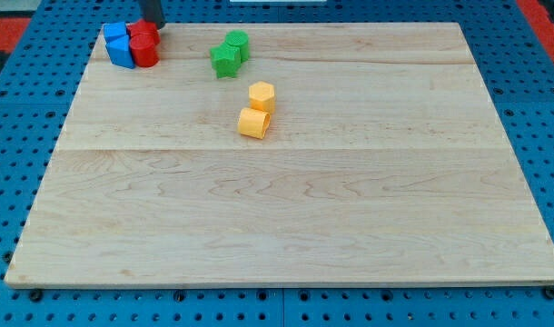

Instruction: Nudge green star and the green circle right a bit

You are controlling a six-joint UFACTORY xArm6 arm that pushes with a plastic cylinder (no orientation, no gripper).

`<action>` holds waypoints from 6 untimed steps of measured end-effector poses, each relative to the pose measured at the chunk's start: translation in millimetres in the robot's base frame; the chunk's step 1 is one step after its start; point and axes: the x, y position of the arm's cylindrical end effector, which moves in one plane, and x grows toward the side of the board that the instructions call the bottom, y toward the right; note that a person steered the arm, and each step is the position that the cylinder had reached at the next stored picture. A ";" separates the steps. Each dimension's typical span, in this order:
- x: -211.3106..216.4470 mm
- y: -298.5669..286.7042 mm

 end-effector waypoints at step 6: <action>32.9 72.2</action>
